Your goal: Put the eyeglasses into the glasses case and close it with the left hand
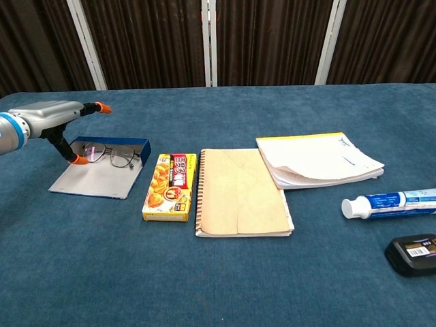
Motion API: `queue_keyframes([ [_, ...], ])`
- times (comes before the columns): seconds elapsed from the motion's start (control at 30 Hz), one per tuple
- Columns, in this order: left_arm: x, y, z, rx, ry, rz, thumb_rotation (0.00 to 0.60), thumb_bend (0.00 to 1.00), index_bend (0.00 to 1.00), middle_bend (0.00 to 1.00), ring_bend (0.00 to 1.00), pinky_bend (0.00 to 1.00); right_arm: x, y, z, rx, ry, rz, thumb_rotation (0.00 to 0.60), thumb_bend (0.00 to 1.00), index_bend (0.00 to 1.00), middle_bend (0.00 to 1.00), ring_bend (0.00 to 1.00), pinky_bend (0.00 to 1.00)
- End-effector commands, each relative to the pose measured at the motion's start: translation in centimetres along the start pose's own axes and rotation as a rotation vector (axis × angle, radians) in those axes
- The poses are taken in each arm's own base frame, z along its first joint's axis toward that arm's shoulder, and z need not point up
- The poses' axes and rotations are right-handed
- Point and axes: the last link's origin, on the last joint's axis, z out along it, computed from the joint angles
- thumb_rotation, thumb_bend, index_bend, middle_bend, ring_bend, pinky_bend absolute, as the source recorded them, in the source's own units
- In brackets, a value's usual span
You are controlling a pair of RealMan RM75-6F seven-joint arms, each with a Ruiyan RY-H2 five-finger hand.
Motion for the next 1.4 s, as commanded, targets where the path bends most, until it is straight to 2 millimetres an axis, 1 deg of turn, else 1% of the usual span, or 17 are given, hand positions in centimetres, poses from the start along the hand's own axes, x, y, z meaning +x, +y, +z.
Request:
queue_keyframes([
  [0.03, 0.1, -0.8, -2.6, -0.035, -0.002, 0.009, 0.600, 0.24, 0.00, 0.00, 0.00, 0.00, 0.0, 0.0, 0.0, 0.002, -0.001, 0.002, 0.600, 0.00, 0.00, 0.00, 0.00, 0.00],
  [0.3, -0.7, -0.7, -4.9, -0.068, -0.031, 0.012, 0.600, 0.23, 0.00, 0.00, 0.00, 0.00, 0.1, -0.2, -0.1, 0.010, 0.002, 0.007, 0.600, 0.00, 0.00, 0.00, 0.00, 0.00],
  [0.37, -0.9, -0.6, -5.3, -0.079, -0.033, 0.017, 0.600, 0.24, 0.05, 0.00, 0.00, 0.00, 0.1, -0.2, -0.1, 0.010, 0.002, 0.007, 0.600, 0.00, 0.00, 0.00, 0.00, 0.00],
  [0.43, -1.2, -0.4, -5.6, -0.087, -0.033, 0.025, 0.600, 0.24, 0.16, 0.00, 0.00, 0.00, 0.1, -0.2, -0.1, 0.011, 0.003, 0.008, 0.600, 0.00, 0.00, 0.00, 0.00, 0.00],
  [0.5, -1.5, -0.3, -5.8, -0.090, -0.035, 0.030, 0.600, 0.25, 0.21, 0.00, 0.00, 0.00, 0.2, -0.2, -0.1, 0.011, 0.003, 0.009, 0.600, 0.00, 0.00, 0.00, 0.00, 0.00],
  [0.53, -1.6, -0.2, -5.8, -0.091, -0.036, 0.031, 0.600, 0.25, 0.22, 0.00, 0.00, 0.00, 0.2, -0.2, -0.1, 0.011, 0.003, 0.010, 0.600, 0.00, 0.00, 0.00, 0.00, 0.00],
  [0.7, -2.9, 0.5, -6.2, -0.111, -0.052, 0.029, 0.600, 0.25, 0.24, 0.00, 0.00, 0.00, 0.2, 0.0, -0.1, 0.011, 0.001, 0.014, 0.600, 0.00, 0.00, 0.00, 0.00, 0.00],
  [0.83, -3.6, 1.2, -6.0, -0.127, -0.055, 0.019, 0.600, 0.27, 0.24, 0.00, 0.00, 0.00, 0.2, 0.0, 0.0, 0.012, -0.001, 0.015, 0.600, 0.00, 0.00, 0.00, 0.00, 0.00],
  [0.97, -3.8, 1.7, -5.9, -0.143, -0.045, 0.022, 0.600, 0.27, 0.24, 0.00, 0.00, 0.00, 0.2, 0.0, -0.1, 0.011, 0.000, 0.016, 0.600, 0.00, 0.00, 0.00, 0.00, 0.00],
  [1.1, -3.9, 1.9, -5.7, -0.149, -0.033, 0.029, 0.600, 0.27, 0.24, 0.00, 0.00, 0.00, 0.2, 0.1, -0.1, 0.010, 0.000, 0.017, 0.600, 0.00, 0.00, 0.00, 0.00, 0.00],
  [1.4, -4.3, 1.5, -5.6, -0.141, -0.029, 0.038, 0.600, 0.27, 0.24, 0.00, 0.00, 0.00, 0.2, 0.1, -0.1, 0.010, 0.000, 0.019, 0.600, 0.00, 0.00, 0.00, 0.00, 0.00],
])
